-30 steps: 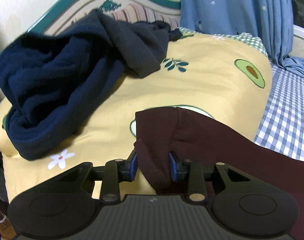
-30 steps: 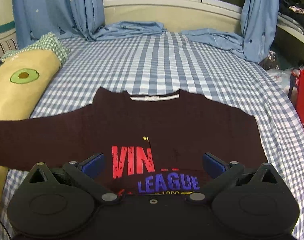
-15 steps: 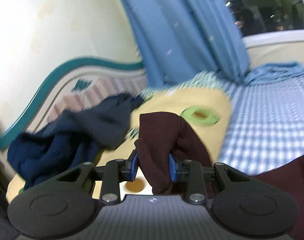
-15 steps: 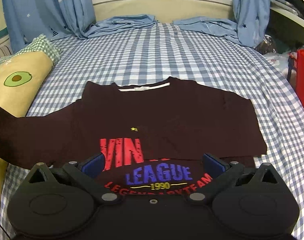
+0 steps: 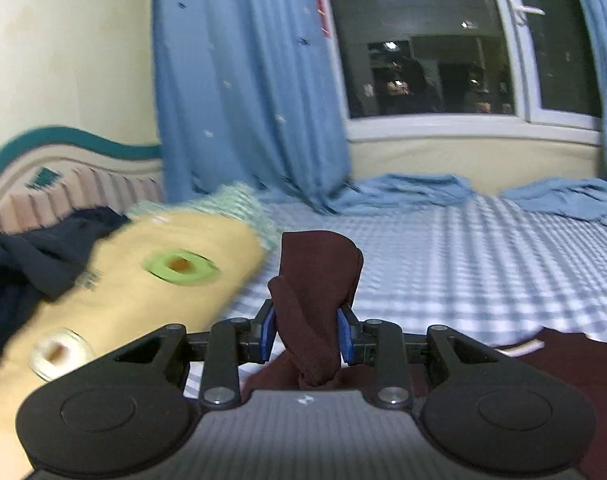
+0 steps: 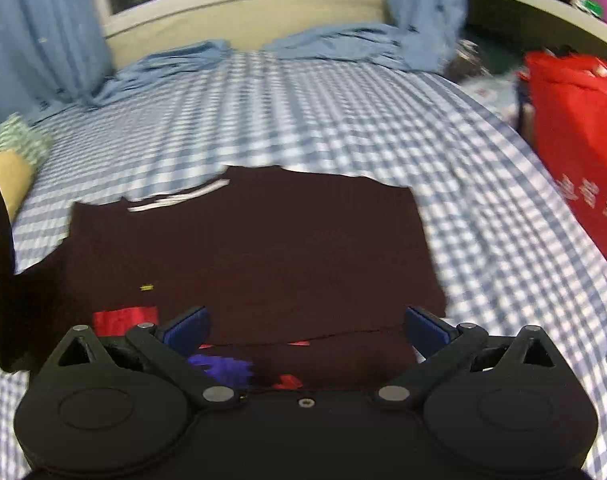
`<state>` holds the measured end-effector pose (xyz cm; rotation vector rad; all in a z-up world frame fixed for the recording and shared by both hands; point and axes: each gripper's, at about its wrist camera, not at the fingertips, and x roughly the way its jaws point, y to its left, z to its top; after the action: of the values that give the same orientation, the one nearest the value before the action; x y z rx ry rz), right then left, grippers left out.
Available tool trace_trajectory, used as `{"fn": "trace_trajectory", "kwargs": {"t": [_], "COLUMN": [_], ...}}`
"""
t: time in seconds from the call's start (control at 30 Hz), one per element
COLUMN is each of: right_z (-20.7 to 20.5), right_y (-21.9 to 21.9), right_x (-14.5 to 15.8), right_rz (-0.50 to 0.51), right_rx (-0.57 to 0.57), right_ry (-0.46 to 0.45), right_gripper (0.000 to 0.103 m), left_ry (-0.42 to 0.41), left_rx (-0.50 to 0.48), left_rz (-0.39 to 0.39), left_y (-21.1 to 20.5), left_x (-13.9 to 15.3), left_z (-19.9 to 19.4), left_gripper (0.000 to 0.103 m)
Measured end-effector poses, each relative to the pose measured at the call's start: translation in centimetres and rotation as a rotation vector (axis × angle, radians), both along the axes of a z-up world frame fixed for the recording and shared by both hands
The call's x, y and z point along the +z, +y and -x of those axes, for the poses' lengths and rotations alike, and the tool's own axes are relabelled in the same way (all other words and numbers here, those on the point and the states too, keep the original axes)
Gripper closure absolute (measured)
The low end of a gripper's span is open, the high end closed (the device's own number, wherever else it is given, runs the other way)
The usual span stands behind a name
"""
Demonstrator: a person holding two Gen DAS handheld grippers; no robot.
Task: Fold small clothes
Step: 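Lift the sleeve with the left gripper, lay it across the chest, open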
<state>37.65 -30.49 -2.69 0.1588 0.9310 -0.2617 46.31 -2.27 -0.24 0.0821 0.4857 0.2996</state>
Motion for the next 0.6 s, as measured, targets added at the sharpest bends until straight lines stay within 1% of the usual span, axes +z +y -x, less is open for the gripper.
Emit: {"fn": "trace_trajectory", "kwargs": {"t": [0.1, 0.2, 0.3, 0.37, 0.43, 0.5, 0.53, 0.6], "right_z": [0.0, 0.2, 0.0, -0.2, -0.7, -1.3, -1.7, -2.5], "right_y": [-2.7, -4.5, -5.6, -5.9, -5.8, -5.4, -5.3, -5.1], "right_x": [-0.7, -1.1, -2.0, -2.6, -3.2, -3.9, -4.3, -5.1], "right_rz": [0.008, 0.027, 0.040, 0.046, 0.048, 0.044, 0.042, 0.023], "right_rx": [-0.040, -0.059, -0.070, -0.069, -0.072, -0.077, -0.081, -0.102], "right_ry": [0.023, 0.025, 0.051, 0.063, 0.064, 0.067, 0.069, 0.072], "right_gripper": [0.001, 0.001, 0.001, 0.001, 0.001, 0.001, 0.001, 0.001], "left_ry": [0.076, 0.170, 0.251, 0.297, 0.316, 0.314, 0.314, 0.323], "left_rx": [-0.023, -0.046, -0.067, -0.100, -0.172, -0.238, -0.258, -0.288], "left_rz": [0.041, 0.106, 0.143, 0.175, 0.229, 0.276, 0.283, 0.286], "left_y": [-3.9, -6.8, -8.2, -8.4, -8.2, -7.9, -7.9, -7.7], "left_x": [-3.2, -6.4, -9.2, -10.3, -10.8, -10.6, -10.5, -10.1], "left_z": [-1.8, -3.2, -3.6, -3.5, -2.8, -1.5, -0.7, 0.5], "left_gripper": [0.069, 0.068, 0.068, 0.068, 0.059, 0.048, 0.043, 0.028]}}
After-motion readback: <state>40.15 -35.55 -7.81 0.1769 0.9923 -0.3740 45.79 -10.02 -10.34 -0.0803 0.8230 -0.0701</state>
